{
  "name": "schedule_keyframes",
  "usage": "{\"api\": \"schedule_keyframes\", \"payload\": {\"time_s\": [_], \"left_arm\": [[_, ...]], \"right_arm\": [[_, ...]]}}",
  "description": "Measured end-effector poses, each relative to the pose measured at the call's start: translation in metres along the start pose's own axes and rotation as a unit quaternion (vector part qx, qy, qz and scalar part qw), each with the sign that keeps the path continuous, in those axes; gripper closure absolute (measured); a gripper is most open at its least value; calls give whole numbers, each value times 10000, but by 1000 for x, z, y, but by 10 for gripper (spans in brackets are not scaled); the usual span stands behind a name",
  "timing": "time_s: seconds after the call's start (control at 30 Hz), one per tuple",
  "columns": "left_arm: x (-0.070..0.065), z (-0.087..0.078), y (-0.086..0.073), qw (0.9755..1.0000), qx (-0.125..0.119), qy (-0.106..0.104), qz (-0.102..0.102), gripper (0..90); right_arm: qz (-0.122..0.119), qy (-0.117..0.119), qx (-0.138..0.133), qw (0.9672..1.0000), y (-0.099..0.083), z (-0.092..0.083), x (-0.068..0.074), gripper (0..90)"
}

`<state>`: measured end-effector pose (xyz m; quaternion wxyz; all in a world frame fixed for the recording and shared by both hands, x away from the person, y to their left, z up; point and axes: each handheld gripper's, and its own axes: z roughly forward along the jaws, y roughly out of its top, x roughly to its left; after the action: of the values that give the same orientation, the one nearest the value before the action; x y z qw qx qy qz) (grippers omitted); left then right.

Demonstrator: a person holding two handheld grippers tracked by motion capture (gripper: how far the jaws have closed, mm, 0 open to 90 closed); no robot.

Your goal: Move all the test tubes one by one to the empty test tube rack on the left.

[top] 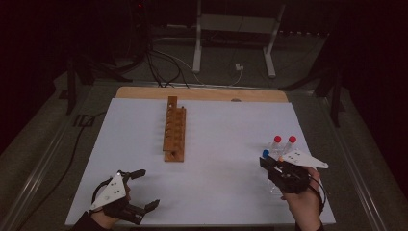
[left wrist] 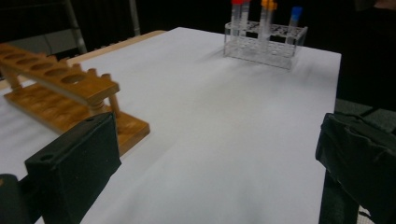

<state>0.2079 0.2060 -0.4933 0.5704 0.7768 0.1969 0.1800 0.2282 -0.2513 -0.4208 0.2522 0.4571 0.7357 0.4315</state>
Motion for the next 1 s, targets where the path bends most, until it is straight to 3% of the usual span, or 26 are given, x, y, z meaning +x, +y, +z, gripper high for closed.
{"api": "schedule_keyframes", "payload": {"time_s": [0.23,0.27,0.37,0.4,0.43,0.47,0.67,0.8,0.93,1.0], "left_arm": [[-5,10,17,9993,-179,-301,116,6],[-5,15,25,9986,-199,-461,141,6],[-4,20,34,9977,-214,-634,107,7],[-5,24,40,9970,-170,-750,79,7],[-5,31,50,9950,-69,-996,-33,6],[-5,31,50,9950,-69,-996,-33,7],[-7,52,75,9897,-222,-1408,-110,6],[-7,70,94,9876,-198,-1554,-63,6],[-8,86,107,9885,-105,-1506,-4,7],[-10,94,113,9890,-129,-1472,-6,53]], "right_arm": [[-197,268,72,9994,2,12,18,768],[-260,351,87,9990,3,15,22,768],[-361,501,77,9981,3,19,31,767],[-374,548,59,9978,3,20,34,767],[-359,609,58,9975,3,21,36,767],[-363,676,59,9970,3,22,39,767],[-484,902,100,9947,1,25,53,767],[-557,1019,125,9932,-2,26,61,767],[-604,1117,135,9918,-4,27,66,767],[-620,1150,125,9913,-4,27,68,767]]}}
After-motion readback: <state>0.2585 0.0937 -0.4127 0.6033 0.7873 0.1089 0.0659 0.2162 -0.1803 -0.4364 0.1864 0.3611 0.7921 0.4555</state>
